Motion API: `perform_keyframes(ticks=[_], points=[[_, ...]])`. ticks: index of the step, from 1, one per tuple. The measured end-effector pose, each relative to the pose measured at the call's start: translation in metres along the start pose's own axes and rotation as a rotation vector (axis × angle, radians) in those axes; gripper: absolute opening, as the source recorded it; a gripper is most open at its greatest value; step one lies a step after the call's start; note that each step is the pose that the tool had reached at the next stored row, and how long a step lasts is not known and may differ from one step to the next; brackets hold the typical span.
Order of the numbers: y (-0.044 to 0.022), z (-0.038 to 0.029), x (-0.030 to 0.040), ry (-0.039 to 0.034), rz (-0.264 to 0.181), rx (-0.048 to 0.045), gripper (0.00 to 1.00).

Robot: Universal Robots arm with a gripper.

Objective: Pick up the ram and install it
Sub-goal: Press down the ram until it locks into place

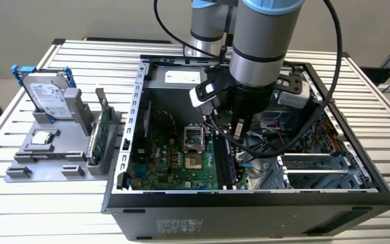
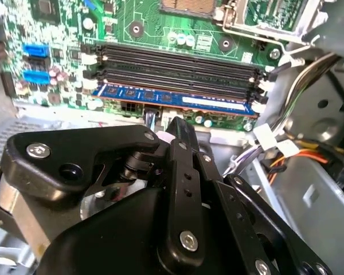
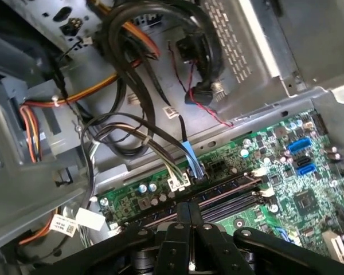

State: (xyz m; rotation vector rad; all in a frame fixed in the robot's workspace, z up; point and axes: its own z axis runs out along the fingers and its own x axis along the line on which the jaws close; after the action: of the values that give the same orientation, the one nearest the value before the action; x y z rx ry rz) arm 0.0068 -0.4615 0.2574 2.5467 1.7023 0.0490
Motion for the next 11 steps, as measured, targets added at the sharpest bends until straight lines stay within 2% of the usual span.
perform_keyframes(ticks=[11], points=[[-0.0012, 0.0051, -0.0002, 0.0151, -0.185, -0.0031, 0.00]])
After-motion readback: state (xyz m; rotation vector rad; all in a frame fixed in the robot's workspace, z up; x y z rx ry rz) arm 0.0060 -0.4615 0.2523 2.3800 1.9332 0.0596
